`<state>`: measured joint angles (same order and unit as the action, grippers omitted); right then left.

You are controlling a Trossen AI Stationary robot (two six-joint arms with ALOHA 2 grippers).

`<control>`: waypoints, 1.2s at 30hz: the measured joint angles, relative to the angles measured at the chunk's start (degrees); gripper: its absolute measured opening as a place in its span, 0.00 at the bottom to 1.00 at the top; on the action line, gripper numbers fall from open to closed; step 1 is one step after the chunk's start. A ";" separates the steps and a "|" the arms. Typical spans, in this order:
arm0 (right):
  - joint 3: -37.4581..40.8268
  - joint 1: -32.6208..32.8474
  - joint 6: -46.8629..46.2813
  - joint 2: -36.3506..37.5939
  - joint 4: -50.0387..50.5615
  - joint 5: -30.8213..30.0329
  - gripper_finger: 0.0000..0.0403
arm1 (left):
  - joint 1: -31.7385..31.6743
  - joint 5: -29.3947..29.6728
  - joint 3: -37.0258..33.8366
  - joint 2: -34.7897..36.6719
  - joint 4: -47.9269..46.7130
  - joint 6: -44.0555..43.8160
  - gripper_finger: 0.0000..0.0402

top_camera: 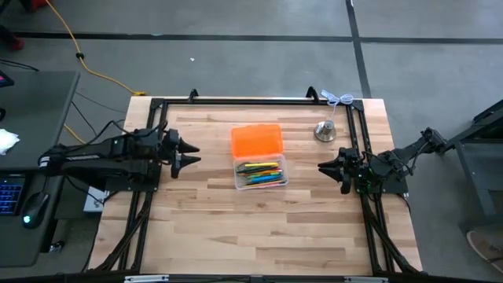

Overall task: Pick & place school supplies into a supply box
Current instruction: Return to Home Position

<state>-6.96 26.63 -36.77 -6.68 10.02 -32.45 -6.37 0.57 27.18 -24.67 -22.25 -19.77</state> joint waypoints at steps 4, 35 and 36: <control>0.00 0.00 1.10 0.00 -0.52 0.17 0.19 | 0.00 -0.42 -3.31 2.47 2.35 -0.47 0.56; 0.44 0.00 9.87 6.56 -5.04 1.31 0.19 | 0.02 -1.58 -21.55 24.22 10.36 -1.82 0.55; 0.92 0.00 9.80 6.52 -5.78 1.30 0.19 | 0.02 -1.47 -21.94 24.17 9.96 -2.09 0.56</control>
<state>-6.04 26.63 -26.97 -0.16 4.24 -31.15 -6.35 -0.91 5.24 -0.50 -12.29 -21.85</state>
